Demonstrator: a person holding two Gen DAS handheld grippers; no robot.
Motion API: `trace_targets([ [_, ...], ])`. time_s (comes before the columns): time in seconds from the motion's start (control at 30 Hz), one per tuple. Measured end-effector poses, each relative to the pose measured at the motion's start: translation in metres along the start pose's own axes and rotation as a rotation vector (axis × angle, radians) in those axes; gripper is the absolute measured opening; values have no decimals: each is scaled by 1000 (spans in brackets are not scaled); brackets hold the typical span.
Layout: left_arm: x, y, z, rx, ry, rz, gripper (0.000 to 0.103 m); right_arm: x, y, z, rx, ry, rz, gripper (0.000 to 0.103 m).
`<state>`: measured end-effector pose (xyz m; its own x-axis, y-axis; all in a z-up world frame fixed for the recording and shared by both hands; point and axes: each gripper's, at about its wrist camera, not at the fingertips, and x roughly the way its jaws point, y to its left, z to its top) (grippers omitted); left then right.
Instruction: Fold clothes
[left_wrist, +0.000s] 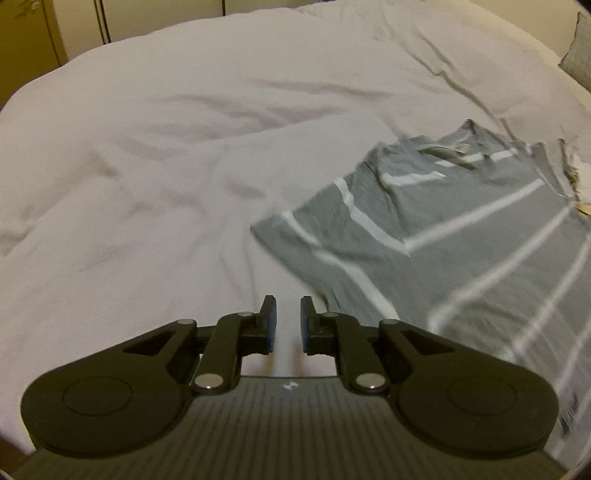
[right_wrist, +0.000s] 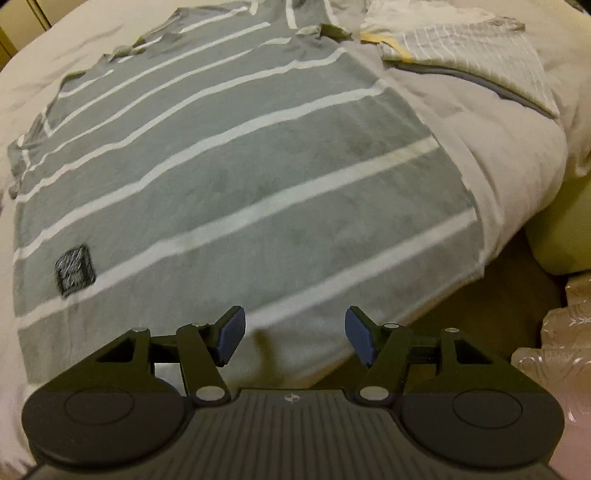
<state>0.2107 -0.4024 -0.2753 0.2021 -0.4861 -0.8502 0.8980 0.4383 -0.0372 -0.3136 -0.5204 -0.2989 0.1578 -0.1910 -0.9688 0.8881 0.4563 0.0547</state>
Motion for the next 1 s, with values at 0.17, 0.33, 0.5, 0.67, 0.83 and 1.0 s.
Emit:
trace_targets([
  [0.17,-50,-21,-65,0,37,0,12,-11,2,-19,-35,-2,33,65],
  [0.33,-90,-54,-125,-26,82,19,12,-21,-4,-33,-90,-5,83,65],
  [0.5,-129,-93,-156,-37,95,7,14,-53,-16,-41,-119,-72,102,67],
  [0.67,-162,-120,-154,-51,44,1,22,-74,-21,-34,-133,-115,95,69],
  [0.83,-172,-132,-141,-48,23,21,22,-81,-7,-18,-183,-95,56,69],
  [1.0,-179,-150,-132,3,28,47,22,-94,3,-5,-199,-112,50,69],
])
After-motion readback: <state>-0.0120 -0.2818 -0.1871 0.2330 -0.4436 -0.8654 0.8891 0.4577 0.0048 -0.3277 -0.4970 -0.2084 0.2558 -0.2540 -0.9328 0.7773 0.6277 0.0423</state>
